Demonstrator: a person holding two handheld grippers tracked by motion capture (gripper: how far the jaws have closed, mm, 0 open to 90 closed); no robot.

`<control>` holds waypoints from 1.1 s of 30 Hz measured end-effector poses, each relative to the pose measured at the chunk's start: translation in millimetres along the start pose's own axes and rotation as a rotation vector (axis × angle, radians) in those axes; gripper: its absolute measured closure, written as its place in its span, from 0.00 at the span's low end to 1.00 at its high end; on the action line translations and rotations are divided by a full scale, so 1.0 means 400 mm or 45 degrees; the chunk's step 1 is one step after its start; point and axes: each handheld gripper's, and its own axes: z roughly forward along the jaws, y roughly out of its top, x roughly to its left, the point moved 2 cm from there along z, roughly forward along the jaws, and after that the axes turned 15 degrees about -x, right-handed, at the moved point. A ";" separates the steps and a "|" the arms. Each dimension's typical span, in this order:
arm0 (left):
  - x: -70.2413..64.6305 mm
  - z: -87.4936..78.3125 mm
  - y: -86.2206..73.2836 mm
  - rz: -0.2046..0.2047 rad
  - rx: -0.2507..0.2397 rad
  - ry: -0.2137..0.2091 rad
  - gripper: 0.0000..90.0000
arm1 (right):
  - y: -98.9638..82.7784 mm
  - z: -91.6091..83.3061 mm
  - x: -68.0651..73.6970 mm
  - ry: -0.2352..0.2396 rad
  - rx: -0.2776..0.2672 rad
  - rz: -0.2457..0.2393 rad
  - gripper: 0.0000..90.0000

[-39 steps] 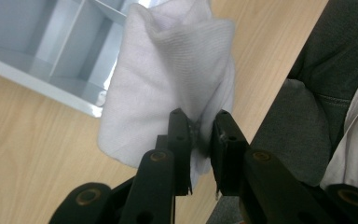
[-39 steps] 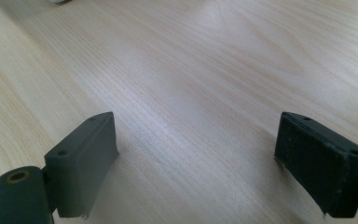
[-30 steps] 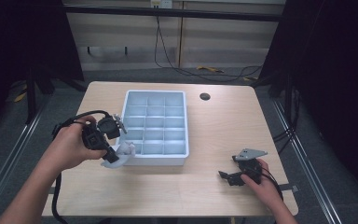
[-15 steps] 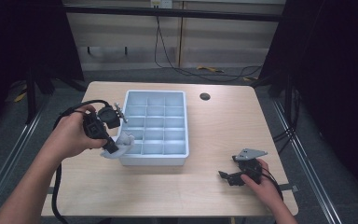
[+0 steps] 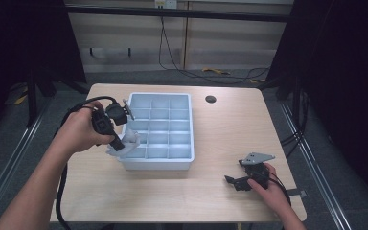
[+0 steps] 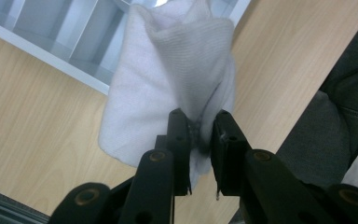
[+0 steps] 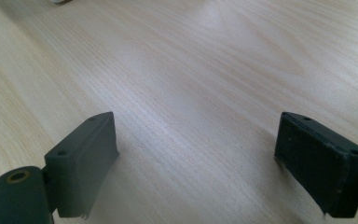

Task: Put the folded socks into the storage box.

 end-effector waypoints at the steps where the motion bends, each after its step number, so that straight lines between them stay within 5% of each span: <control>1: 0.003 0.002 0.001 0.004 -0.001 0.008 0.88 | 0.000 0.000 0.000 0.000 0.002 0.003 0.13; 33: 0.021 0.116 0.019 0.011 0.067 -0.036 0.87 | 0.000 0.000 0.000 0.001 0.001 -0.002 0.13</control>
